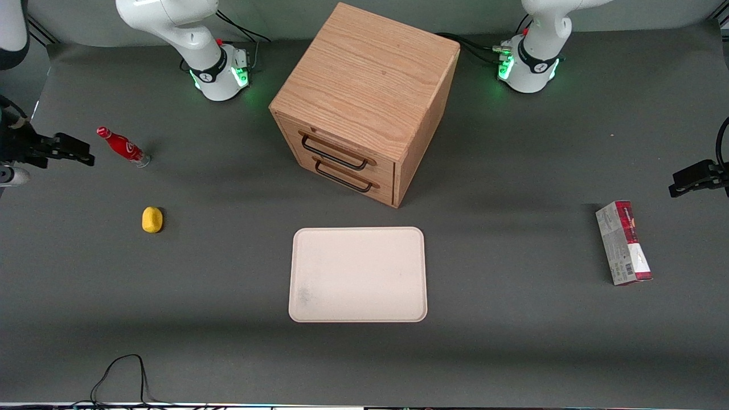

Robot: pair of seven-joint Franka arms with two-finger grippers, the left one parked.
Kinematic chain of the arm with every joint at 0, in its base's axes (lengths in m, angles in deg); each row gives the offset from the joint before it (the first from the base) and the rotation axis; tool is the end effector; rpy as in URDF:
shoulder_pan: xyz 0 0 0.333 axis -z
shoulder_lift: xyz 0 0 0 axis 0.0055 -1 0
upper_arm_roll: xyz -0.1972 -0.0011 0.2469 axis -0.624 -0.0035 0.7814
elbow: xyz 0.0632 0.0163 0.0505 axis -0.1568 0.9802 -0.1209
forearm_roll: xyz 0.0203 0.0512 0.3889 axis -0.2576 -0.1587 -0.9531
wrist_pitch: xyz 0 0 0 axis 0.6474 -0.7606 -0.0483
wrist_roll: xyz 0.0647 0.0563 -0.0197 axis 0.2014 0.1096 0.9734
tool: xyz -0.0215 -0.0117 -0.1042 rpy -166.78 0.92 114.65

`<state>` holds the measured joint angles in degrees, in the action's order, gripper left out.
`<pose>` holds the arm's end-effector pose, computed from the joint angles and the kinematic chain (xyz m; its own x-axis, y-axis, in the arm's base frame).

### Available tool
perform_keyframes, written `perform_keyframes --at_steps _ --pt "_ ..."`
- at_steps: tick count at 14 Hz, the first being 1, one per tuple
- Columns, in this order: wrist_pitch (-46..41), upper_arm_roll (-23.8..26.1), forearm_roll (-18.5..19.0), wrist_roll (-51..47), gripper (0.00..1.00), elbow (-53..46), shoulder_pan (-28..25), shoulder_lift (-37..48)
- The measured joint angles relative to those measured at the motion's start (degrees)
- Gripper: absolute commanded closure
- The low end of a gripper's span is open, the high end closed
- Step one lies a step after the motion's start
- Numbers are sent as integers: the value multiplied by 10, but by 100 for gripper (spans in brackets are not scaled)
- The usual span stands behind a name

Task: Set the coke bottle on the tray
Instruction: 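Move the right gripper toward the red Coca-Cola bottle lying on the table, then lower the open right gripper around the bottle's neck and close it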

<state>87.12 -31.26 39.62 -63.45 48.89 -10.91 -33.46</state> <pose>0.5132 -0.0994 0.5641 0.9906 0.0352 -0.1325 0.0442 -0.9969 0.0653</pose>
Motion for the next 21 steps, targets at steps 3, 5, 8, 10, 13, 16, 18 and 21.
perform_keyframes --at_steps 3,5,8,10,13,16,18,21 --pt "102 -86 63 57 0 175 5 99" --pt "174 -156 96 94 0 289 5 159" --pt "283 -247 123 150 0 404 5 190" --pt "337 -271 146 152 0 448 4 190" --pt "355 -279 152 152 0 470 4 188" --pt "359 -292 161 152 0 476 3 187" --pt "373 -316 179 152 2 484 3 187" --pt "379 -327 182 153 42 493 3 187"
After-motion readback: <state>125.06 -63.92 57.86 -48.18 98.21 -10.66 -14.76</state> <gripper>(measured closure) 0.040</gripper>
